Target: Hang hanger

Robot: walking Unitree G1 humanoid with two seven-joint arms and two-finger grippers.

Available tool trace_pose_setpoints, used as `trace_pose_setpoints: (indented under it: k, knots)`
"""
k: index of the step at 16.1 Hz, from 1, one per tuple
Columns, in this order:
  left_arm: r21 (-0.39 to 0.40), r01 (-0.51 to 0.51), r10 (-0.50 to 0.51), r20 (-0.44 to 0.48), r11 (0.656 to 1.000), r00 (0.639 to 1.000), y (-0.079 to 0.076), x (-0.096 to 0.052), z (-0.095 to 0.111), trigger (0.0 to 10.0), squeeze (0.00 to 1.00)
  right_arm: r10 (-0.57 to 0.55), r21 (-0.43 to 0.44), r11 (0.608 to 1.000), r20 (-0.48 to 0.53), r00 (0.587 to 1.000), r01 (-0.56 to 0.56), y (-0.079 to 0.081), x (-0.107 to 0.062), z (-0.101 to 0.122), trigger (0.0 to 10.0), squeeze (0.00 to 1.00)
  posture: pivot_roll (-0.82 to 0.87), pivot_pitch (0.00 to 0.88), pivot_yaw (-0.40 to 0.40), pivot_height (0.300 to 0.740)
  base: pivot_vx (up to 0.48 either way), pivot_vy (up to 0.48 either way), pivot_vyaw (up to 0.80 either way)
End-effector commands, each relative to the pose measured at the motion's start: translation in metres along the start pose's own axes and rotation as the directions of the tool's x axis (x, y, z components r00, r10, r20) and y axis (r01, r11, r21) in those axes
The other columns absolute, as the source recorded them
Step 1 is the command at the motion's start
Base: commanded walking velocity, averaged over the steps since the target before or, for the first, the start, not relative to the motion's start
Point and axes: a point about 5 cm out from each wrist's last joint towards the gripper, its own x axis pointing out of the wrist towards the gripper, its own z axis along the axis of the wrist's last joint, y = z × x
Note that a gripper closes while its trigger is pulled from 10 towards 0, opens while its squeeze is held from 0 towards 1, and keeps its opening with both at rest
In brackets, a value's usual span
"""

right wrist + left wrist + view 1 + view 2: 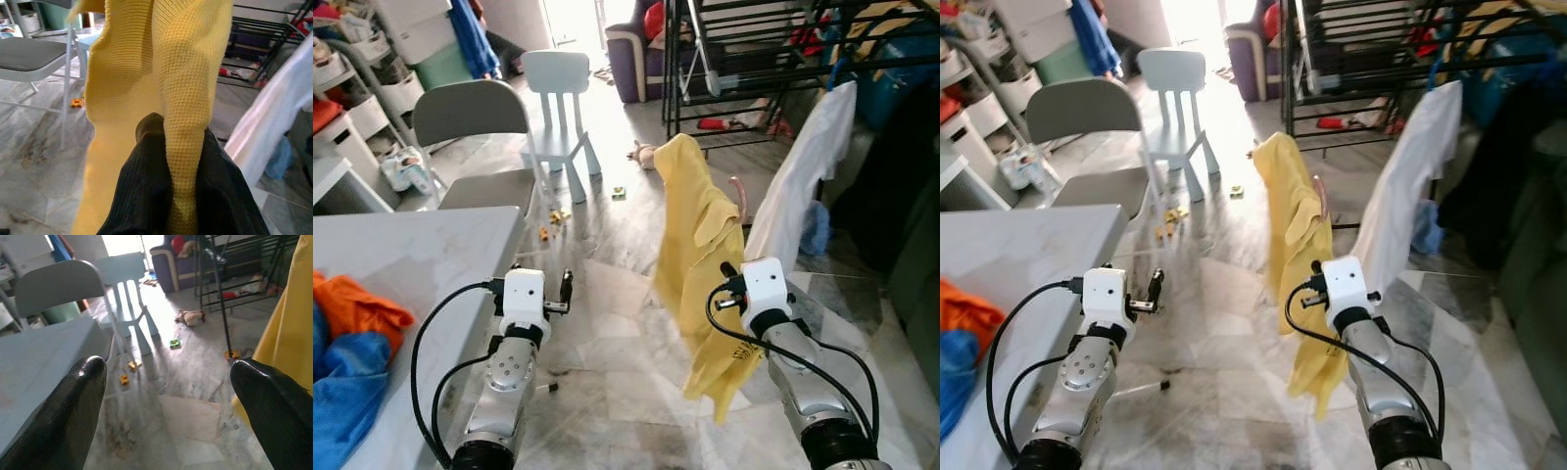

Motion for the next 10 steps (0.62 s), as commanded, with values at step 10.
trace_pose_setpoints:
  k: [10]
  knots:
    - [0.009,-0.148,0.147,0.028,0.989,0.989,0.027,-0.006,0.003,10.0,0.0,0.136,-0.012,0.991,0.081,0.987,-0.135,0.027,0.03,0.034,10.0,0.0,-0.03,0.0,0.008,0.74,0.0,-0.302,0.0]
